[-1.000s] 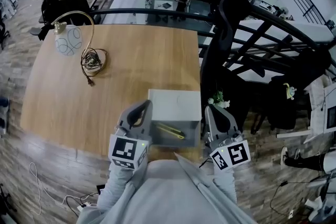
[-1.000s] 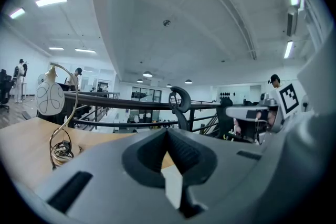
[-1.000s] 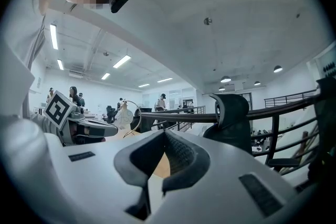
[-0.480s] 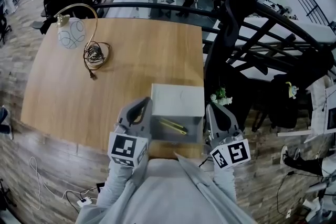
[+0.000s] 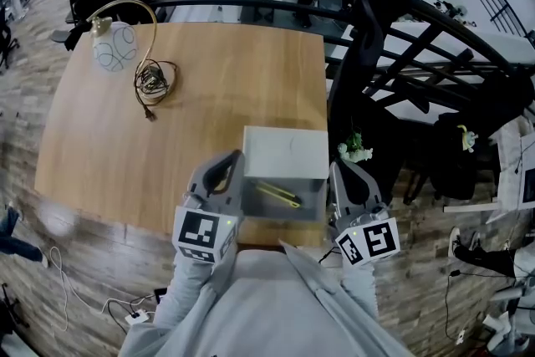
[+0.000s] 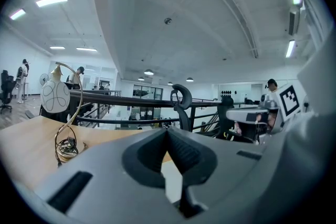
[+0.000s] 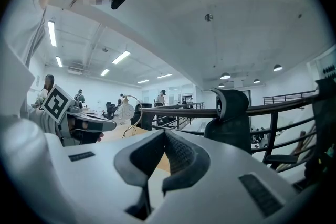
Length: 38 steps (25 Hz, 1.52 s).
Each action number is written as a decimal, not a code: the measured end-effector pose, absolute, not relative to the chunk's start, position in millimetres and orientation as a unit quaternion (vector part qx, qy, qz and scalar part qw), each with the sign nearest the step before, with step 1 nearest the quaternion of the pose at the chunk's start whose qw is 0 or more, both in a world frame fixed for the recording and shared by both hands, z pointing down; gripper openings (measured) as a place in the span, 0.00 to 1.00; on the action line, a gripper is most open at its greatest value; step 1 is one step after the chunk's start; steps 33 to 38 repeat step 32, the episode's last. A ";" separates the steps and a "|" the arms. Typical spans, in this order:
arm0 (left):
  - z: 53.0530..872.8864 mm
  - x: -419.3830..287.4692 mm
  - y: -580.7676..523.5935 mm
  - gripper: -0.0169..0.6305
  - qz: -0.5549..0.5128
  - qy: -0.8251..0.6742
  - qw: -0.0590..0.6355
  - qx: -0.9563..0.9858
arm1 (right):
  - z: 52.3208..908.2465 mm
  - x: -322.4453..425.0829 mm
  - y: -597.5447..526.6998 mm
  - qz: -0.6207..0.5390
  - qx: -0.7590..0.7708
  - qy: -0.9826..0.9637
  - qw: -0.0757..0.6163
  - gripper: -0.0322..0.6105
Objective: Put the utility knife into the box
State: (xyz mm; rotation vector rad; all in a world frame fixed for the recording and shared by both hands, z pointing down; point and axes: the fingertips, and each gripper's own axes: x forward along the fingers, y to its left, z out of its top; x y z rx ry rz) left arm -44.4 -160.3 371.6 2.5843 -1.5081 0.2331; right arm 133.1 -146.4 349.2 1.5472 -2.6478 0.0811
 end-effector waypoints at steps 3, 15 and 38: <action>371.8 -45.3 -158.3 0.05 0.078 -0.502 0.071 0.858 | 349.7 132.0 -144.7 0.027 0.504 -0.863 0.038 0.08; 372.3 -43.5 -153.8 0.05 0.080 -0.503 0.071 0.858 | 357.9 133.4 -139.4 0.037 0.503 -0.862 0.046 0.08; 379.9 -39.5 -154.5 0.05 0.084 -0.503 0.074 0.857 | 363.6 133.9 -138.6 0.044 0.495 -0.867 0.051 0.08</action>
